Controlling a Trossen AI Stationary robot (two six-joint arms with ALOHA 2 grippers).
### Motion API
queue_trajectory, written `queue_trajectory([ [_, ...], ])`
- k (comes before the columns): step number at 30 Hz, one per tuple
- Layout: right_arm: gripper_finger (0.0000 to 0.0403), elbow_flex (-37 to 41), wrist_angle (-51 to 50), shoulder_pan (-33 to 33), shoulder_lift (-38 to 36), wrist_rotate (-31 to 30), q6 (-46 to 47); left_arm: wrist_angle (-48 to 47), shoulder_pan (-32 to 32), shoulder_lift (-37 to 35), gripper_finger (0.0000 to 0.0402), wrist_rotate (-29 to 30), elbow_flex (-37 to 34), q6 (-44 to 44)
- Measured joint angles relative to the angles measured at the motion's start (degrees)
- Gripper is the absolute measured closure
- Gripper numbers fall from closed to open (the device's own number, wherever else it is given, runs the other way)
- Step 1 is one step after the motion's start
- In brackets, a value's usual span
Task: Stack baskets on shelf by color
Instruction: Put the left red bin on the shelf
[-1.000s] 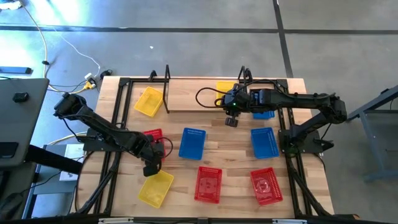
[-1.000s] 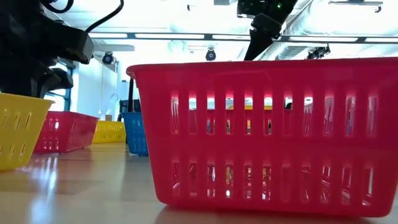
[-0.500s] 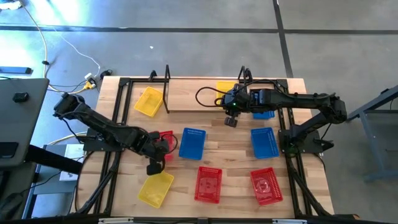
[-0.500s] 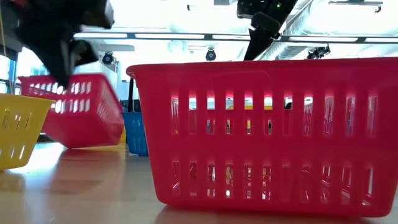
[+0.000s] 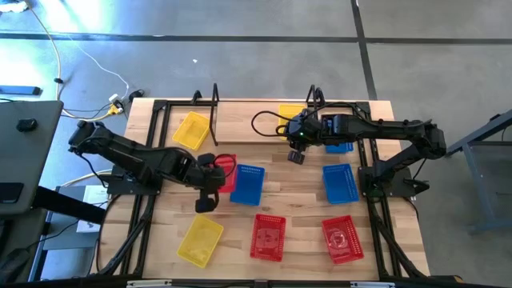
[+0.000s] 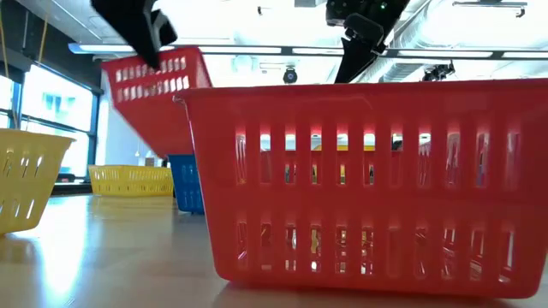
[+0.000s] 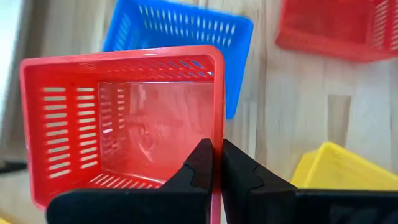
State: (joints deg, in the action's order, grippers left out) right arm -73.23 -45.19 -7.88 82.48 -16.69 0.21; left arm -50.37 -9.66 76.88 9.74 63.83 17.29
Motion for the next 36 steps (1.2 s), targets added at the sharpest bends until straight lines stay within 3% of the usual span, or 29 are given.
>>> queue_trajectory([
  [10, 0.0302, 0.0, 0.0, 0.0, 0.0, -2.4, 3.9, 0.4, 7.1, 0.0, 0.0401, 4.5, 3.0, -11.8],
  [24, 0.0302, 0.0, 0.0, 0.0, 0.0, -2.4, 5.4, 4.7, 22.7, 0.2, 0.0401, 4.7, 3.0, -30.2],
  [36, 0.0302, 0.0, 0.0, 0.0, 0.0, -2.4, 5.4, 8.5, 33.6, 7.9, 0.0401, 3.7, 2.9, -40.0],
])
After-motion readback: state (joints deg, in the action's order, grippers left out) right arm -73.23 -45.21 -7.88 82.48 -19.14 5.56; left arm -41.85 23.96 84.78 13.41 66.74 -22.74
